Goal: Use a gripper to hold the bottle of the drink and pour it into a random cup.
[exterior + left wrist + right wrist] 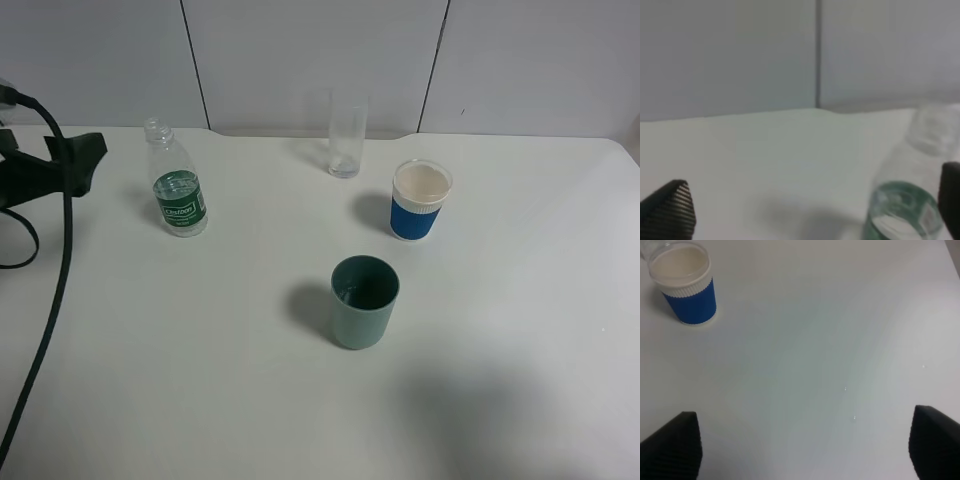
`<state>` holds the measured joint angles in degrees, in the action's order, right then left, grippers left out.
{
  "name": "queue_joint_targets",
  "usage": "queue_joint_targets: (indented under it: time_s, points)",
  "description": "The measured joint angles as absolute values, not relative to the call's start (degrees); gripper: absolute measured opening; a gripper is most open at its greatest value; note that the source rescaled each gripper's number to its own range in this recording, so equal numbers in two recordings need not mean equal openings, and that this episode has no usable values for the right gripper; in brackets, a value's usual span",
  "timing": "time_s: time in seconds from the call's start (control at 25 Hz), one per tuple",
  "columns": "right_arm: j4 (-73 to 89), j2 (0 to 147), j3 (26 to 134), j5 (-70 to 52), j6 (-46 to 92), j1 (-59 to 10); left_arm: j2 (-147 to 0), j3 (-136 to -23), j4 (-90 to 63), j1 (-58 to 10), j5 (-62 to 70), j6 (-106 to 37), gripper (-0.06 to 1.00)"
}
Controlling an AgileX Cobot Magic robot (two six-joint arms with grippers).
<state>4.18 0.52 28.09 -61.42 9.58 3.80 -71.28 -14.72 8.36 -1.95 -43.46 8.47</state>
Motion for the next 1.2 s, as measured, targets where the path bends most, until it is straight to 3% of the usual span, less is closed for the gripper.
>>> queue_joint_targets:
  time_s: [0.44, 0.8, 1.2]
  points:
    - [4.18, 0.52, 28.09, -61.42, 9.58, 3.8, -45.97, -16.88, 0.99, -1.95, -15.89, 1.28, 0.99]
    - [4.18, 0.52, 28.09, -61.42, 9.58, 3.8, -35.33, -28.91, 7.39, -1.95, 13.56, 6.31, 0.99]
    - [4.18, 0.52, 28.09, -61.42, 9.58, 3.8, -21.76, -35.28, 11.77, -1.95, 37.08, 8.48, 0.99]
